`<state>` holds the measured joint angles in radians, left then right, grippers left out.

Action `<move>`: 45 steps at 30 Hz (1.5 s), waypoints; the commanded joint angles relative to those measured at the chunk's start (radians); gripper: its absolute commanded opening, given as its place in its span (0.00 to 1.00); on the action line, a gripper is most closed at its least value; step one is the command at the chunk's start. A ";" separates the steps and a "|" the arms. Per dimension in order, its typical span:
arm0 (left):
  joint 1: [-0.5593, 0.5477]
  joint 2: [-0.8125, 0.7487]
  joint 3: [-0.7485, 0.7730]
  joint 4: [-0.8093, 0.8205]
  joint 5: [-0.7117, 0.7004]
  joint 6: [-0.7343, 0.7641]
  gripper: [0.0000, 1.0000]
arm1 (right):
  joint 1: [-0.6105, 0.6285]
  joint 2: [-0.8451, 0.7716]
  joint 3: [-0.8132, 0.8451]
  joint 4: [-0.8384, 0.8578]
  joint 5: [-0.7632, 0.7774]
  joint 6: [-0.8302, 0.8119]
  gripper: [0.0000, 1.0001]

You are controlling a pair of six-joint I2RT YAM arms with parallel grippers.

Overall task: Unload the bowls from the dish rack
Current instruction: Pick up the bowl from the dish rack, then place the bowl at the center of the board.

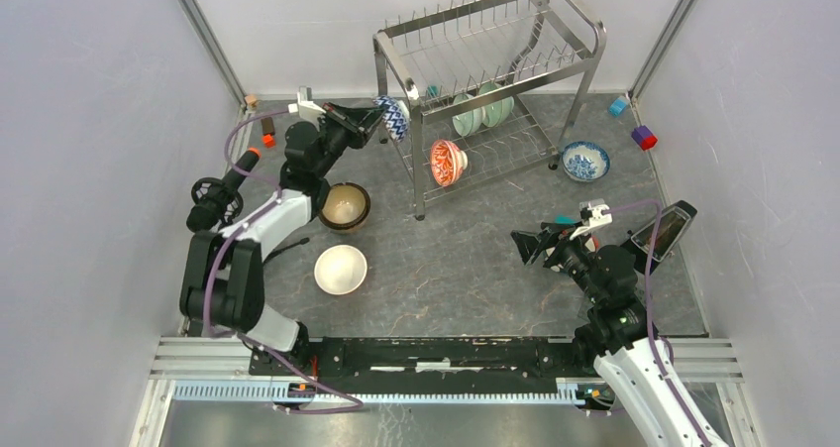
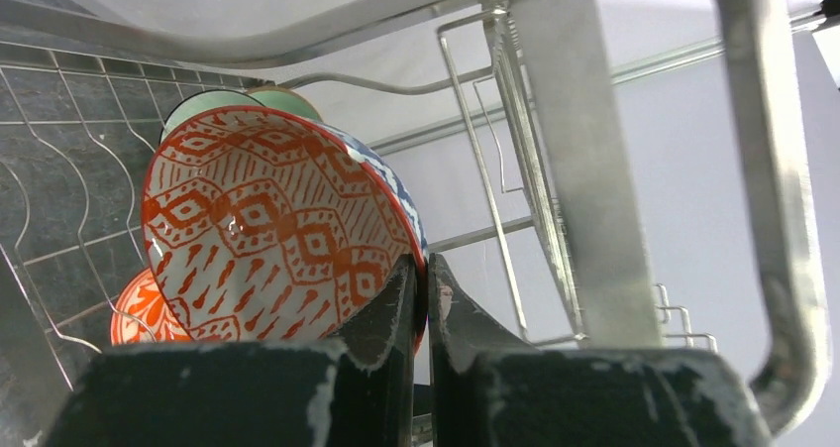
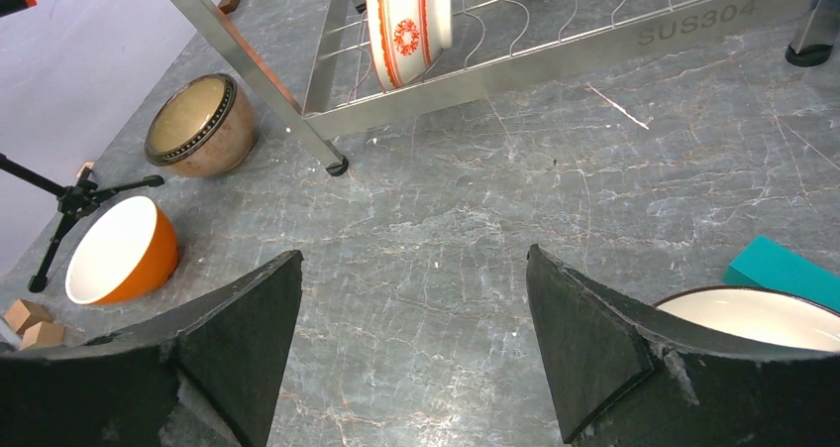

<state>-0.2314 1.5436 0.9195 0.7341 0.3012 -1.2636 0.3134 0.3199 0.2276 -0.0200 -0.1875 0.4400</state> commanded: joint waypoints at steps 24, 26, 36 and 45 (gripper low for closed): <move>-0.117 -0.811 0.105 -1.184 -0.260 0.607 0.02 | 0.013 0.004 0.047 -0.014 -0.065 0.012 0.87; -0.144 -0.848 0.088 -1.241 -0.284 0.646 0.02 | 0.013 0.011 0.050 -0.014 -0.069 0.015 0.87; -0.376 -0.920 0.064 -1.541 -0.400 0.710 0.02 | 0.013 0.074 0.080 -0.073 -0.069 -0.012 0.87; -0.456 -0.945 0.018 -1.653 -0.396 0.678 0.02 | 0.013 0.117 0.046 -0.076 -0.067 -0.015 0.87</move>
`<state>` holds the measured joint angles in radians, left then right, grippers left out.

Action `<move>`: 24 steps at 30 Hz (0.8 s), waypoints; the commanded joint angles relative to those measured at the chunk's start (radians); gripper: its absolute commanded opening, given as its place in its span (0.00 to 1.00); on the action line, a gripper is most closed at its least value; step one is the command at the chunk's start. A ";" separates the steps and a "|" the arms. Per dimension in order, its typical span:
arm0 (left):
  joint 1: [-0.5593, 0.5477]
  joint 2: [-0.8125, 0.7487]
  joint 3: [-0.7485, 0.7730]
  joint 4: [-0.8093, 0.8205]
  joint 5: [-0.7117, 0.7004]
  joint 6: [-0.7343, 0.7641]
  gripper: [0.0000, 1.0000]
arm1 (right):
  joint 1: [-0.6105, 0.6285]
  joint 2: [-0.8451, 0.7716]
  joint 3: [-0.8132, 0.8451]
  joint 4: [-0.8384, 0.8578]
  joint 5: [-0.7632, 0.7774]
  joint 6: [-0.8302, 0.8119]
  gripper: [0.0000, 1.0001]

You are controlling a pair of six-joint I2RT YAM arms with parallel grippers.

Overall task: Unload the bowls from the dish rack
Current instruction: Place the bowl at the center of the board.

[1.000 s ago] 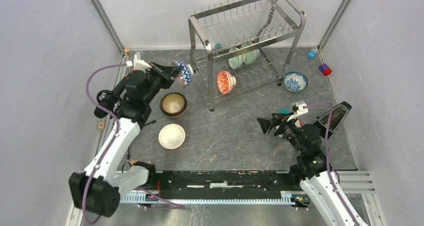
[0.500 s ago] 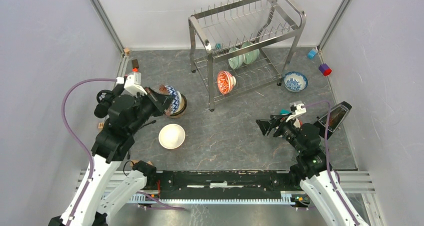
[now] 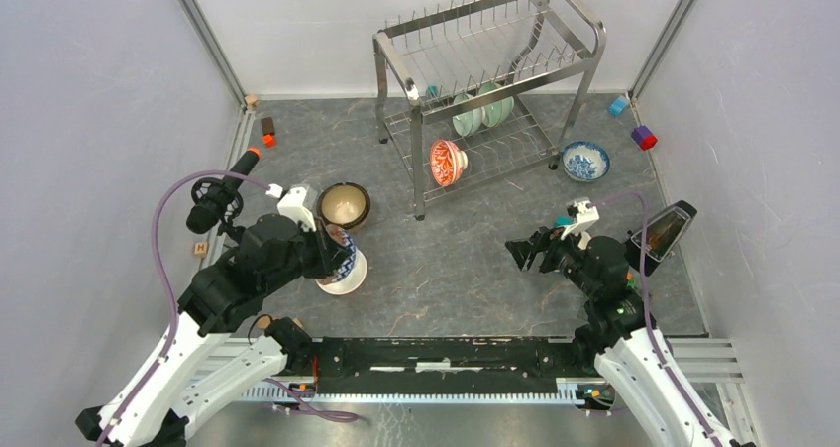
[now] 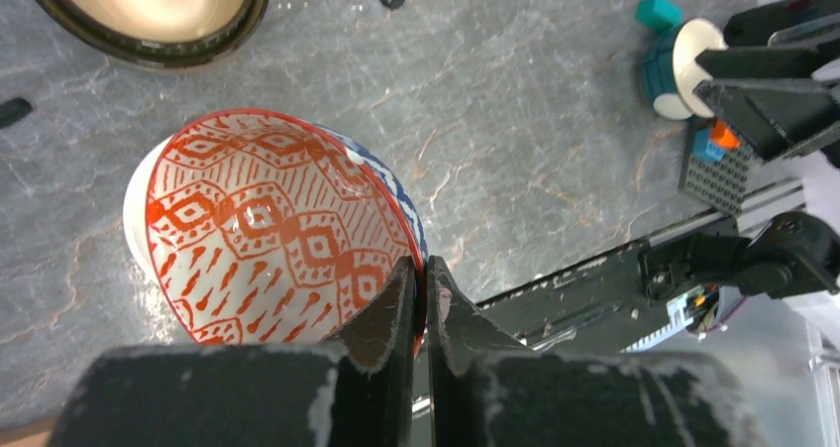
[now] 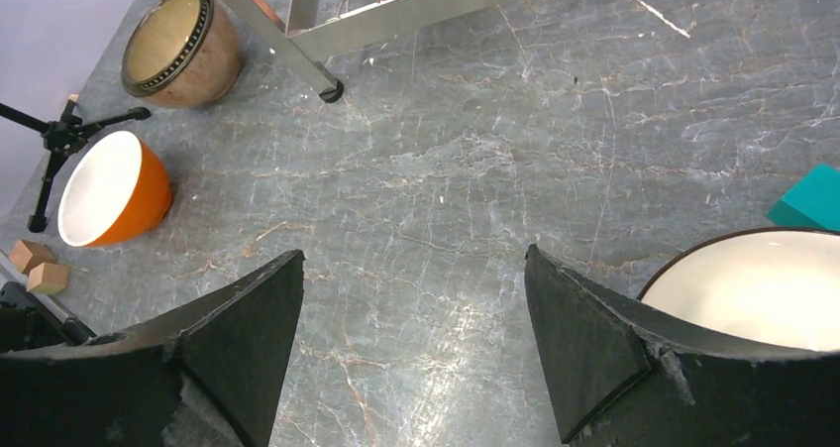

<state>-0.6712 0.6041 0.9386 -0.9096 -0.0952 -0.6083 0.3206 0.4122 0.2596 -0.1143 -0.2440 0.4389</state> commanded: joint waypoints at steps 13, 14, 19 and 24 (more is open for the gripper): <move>-0.233 0.134 0.039 -0.016 -0.130 -0.008 0.02 | 0.006 0.154 0.026 0.020 -0.062 -0.057 0.86; -0.269 0.149 0.047 -0.017 -0.158 -0.011 0.02 | 0.006 0.162 0.020 0.028 -0.065 -0.058 0.86; -0.470 0.275 0.119 -0.037 -0.315 -0.030 0.02 | 0.006 0.219 0.019 0.046 -0.074 -0.058 0.85; -0.581 0.429 0.143 0.022 -0.374 0.003 0.02 | 0.013 0.244 0.024 0.054 -0.080 -0.033 0.83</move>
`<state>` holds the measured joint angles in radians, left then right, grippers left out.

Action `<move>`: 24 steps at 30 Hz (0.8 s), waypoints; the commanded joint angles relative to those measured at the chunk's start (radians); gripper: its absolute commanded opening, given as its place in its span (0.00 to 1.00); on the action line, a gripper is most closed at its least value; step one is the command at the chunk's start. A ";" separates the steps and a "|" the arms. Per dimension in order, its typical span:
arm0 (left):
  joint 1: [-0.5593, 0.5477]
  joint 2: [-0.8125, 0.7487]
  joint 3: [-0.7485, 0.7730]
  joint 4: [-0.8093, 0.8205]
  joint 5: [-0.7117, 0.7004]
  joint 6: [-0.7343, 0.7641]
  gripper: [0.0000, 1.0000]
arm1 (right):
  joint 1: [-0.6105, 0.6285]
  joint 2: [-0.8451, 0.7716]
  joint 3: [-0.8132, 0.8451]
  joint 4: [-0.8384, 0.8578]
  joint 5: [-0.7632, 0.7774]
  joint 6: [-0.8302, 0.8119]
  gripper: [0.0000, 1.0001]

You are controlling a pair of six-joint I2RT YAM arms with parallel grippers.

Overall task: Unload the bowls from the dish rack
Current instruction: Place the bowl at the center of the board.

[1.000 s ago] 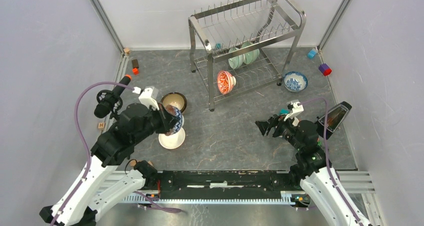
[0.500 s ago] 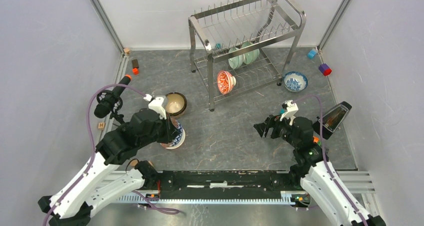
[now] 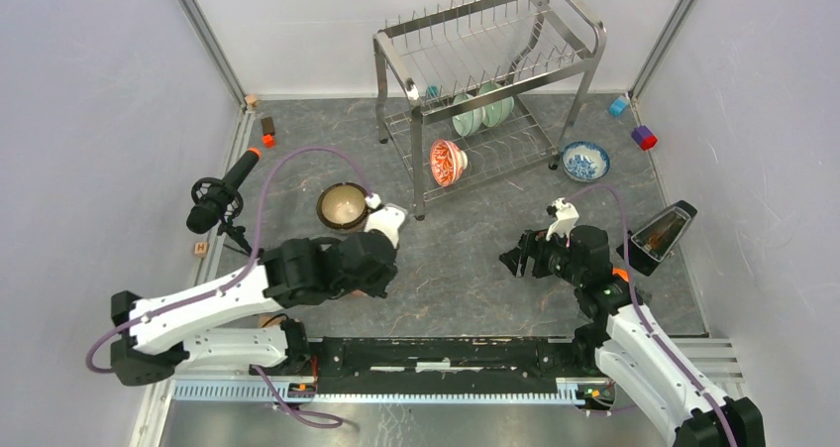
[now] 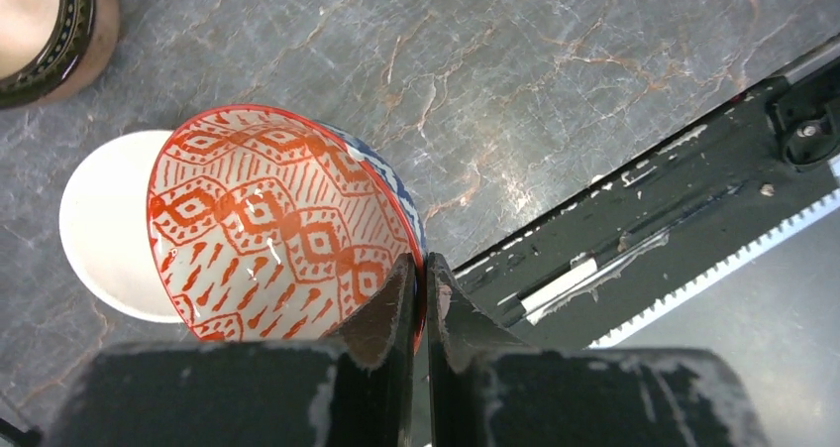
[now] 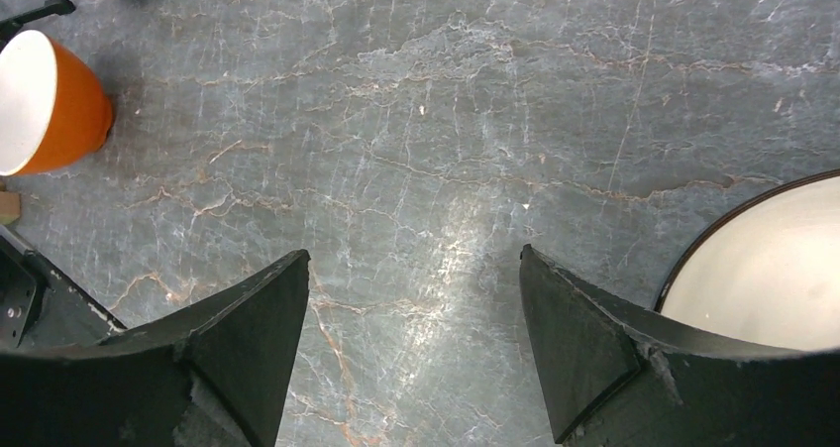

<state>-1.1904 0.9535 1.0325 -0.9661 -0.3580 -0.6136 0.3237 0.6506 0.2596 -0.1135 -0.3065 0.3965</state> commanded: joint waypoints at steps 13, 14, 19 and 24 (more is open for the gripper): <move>-0.220 0.377 -0.047 0.437 -0.110 0.309 0.02 | 0.017 0.001 0.048 -0.024 -0.022 -0.006 0.83; -0.235 0.389 -0.045 0.437 -0.131 0.342 0.02 | 0.018 -0.003 0.048 -0.031 -0.010 -0.019 0.83; -0.265 0.411 -0.064 0.456 -0.150 0.432 0.02 | 0.036 0.029 0.060 -0.040 -0.013 -0.026 0.82; -0.296 0.445 -0.095 0.510 -0.164 0.463 0.02 | 0.063 0.058 0.066 -0.051 0.000 -0.021 0.82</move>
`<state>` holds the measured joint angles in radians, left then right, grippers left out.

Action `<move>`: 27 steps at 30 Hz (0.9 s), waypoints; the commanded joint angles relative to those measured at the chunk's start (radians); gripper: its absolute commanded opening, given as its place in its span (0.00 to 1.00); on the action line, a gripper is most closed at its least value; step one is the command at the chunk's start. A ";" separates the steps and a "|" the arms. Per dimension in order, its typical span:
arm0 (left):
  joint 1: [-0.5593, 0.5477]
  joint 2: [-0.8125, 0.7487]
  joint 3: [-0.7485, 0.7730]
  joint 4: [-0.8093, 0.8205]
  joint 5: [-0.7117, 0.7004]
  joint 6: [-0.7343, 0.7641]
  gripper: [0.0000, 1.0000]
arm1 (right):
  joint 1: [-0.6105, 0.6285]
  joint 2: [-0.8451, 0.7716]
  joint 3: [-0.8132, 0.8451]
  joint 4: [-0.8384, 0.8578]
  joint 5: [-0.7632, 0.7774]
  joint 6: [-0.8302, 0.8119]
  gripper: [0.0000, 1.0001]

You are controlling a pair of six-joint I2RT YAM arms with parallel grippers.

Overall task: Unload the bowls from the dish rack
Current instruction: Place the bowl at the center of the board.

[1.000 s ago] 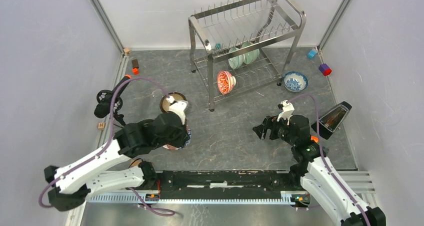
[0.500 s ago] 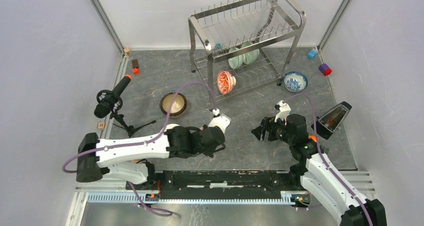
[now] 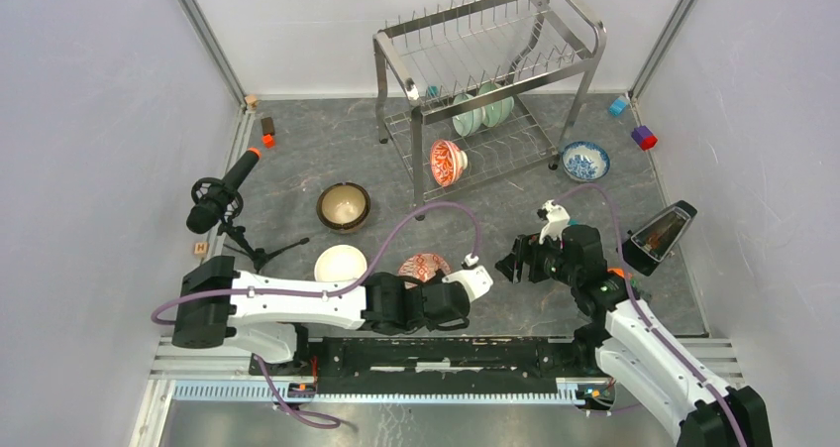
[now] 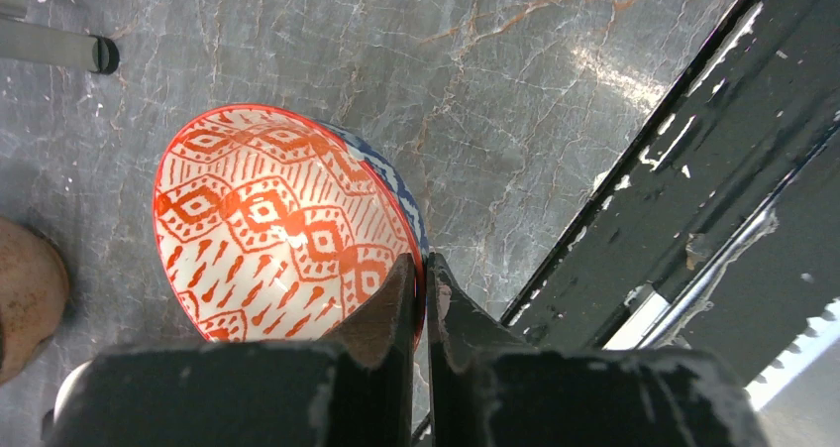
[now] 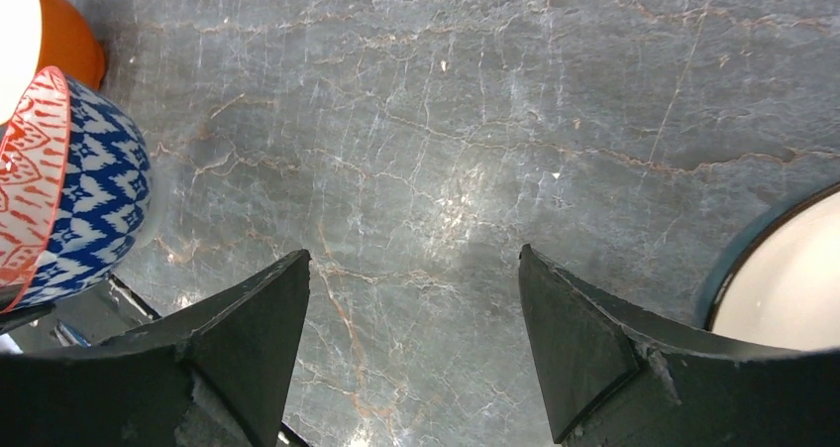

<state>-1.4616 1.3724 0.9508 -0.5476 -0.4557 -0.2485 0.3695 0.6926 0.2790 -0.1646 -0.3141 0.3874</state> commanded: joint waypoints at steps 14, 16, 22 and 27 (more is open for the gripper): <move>-0.091 0.271 0.069 0.085 -0.179 0.081 0.02 | 0.032 -0.016 0.052 -0.068 0.011 -0.028 0.82; -0.097 0.277 0.075 0.086 -0.176 0.074 0.02 | 0.033 -0.018 0.054 -0.071 0.007 -0.033 0.83; -0.115 0.245 0.068 0.095 -0.168 0.047 0.38 | 0.034 -0.006 0.067 -0.064 -0.010 -0.035 0.84; -0.118 0.194 0.059 0.102 -0.142 -0.001 0.67 | 0.046 0.015 0.083 -0.051 -0.010 -0.030 0.84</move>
<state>-1.5726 1.6360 0.9874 -0.4866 -0.5976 -0.2024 0.4019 0.6941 0.3058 -0.2501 -0.3141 0.3687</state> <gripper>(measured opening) 0.600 0.840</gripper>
